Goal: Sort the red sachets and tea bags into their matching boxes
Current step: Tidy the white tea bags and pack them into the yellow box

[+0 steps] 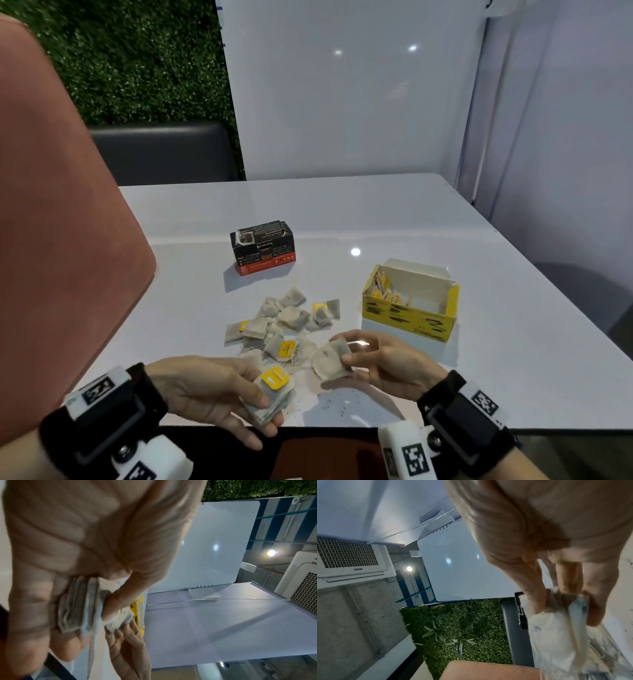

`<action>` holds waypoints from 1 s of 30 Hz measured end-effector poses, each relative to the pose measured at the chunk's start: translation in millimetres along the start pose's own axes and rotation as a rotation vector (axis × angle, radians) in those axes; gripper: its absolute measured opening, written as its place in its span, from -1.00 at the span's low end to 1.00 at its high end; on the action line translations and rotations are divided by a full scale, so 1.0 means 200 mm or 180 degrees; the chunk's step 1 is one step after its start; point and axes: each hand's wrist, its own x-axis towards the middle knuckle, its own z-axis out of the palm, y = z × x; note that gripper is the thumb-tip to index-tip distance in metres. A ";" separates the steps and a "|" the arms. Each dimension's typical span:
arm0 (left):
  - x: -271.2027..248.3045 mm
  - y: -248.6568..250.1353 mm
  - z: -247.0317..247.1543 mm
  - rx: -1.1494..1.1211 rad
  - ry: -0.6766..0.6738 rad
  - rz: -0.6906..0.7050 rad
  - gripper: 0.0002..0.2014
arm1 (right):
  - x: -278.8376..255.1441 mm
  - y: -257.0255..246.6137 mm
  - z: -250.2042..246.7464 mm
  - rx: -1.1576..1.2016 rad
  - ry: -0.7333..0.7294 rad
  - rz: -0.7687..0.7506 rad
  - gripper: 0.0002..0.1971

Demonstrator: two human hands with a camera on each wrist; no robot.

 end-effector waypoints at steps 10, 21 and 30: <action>0.10 -0.08 0.07 -0.0720 0.0423 0.0163 -0.85 | 0.01 -0.02 0.05 -0.0336 0.0444 0.0100 -0.93; 0.23 -0.05 0.18 -0.1226 0.0597 0.0545 -0.81 | 0.02 0.04 0.24 -0.4157 0.1036 -0.3038 -0.69; 0.26 -0.03 0.20 -0.1611 0.0333 0.1506 -0.64 | -0.14 0.16 0.30 -0.4205 0.0410 -0.2683 -0.13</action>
